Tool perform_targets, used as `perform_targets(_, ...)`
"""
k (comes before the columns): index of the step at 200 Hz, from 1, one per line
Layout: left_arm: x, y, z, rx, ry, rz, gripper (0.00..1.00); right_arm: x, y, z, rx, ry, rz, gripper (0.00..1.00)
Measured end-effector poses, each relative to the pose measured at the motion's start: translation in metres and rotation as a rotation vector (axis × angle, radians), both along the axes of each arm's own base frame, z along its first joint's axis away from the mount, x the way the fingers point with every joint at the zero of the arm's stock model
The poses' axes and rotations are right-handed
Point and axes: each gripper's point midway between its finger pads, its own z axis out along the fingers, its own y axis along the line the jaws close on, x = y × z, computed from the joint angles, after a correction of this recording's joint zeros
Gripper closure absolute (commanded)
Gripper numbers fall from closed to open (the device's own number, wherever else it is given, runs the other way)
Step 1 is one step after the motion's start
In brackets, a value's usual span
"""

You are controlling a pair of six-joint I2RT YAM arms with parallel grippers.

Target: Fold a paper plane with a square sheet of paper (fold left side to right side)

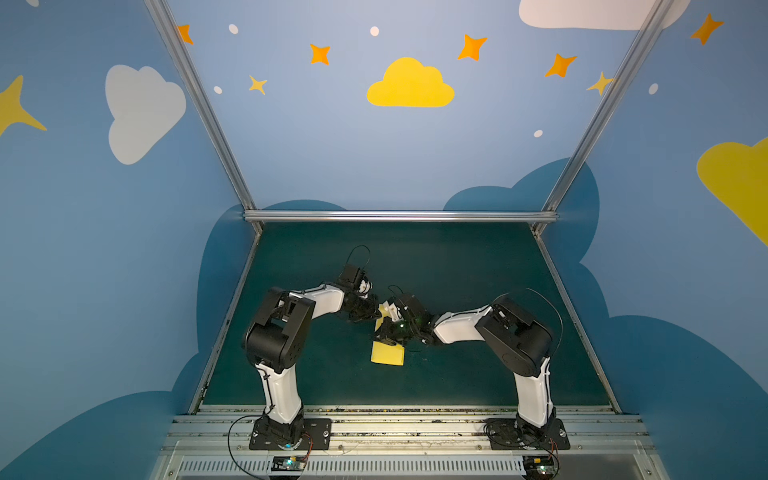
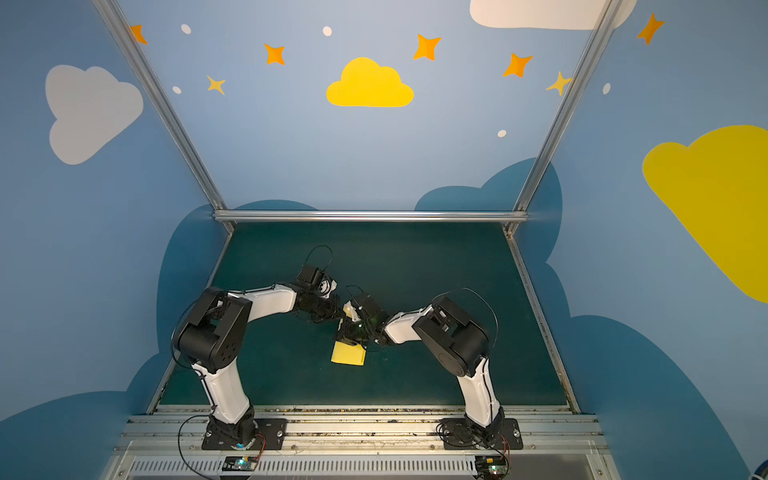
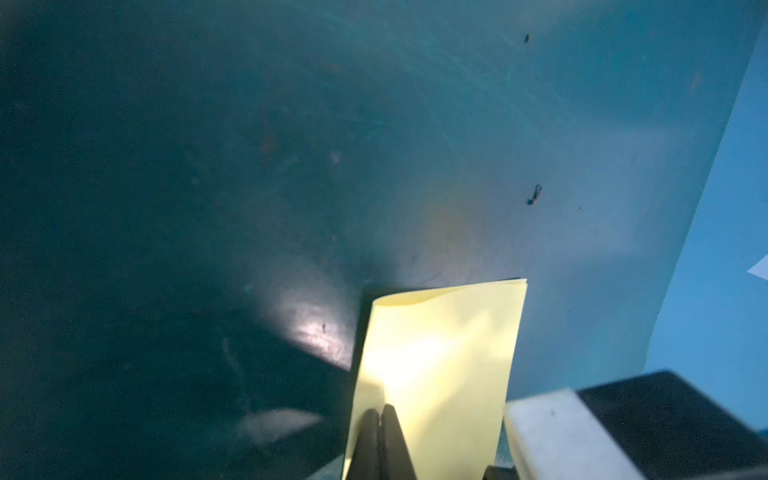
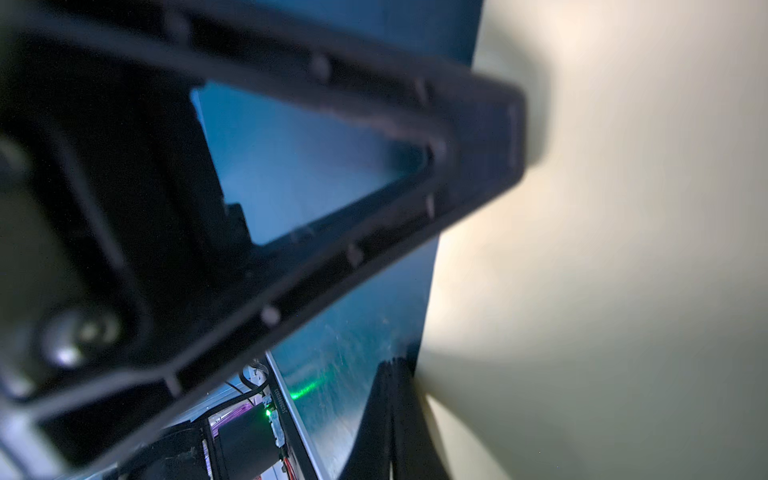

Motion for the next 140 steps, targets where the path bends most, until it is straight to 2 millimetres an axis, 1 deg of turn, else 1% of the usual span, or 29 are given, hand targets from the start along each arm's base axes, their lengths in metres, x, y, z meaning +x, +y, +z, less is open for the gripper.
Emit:
perform_targets(56,0.0,0.0,0.0,0.0,0.0,0.0,0.96,-0.021,-0.004,-0.001,0.012,-0.004,-0.009,1.0)
perform_targets(83,0.0,0.0,0.0,0.0,0.0,0.0,0.96,-0.033,-0.002,-0.002,0.013,-0.002,-0.007,1.0)
perform_targets(112,0.0,0.0,0.0,0.0,0.0,0.0,0.96,-0.054,0.002,-0.003,0.02,0.002,0.018,1.0)
perform_targets(125,0.0,0.0,0.0,0.0,0.0,0.0,0.96,-0.065,0.0,-0.003,0.027,0.008,0.027,1.0)
perform_targets(140,0.0,0.0,0.0,-0.001,-0.002,0.0,0.96,-0.076,-0.006,-0.004,0.032,0.018,0.03,1.0)
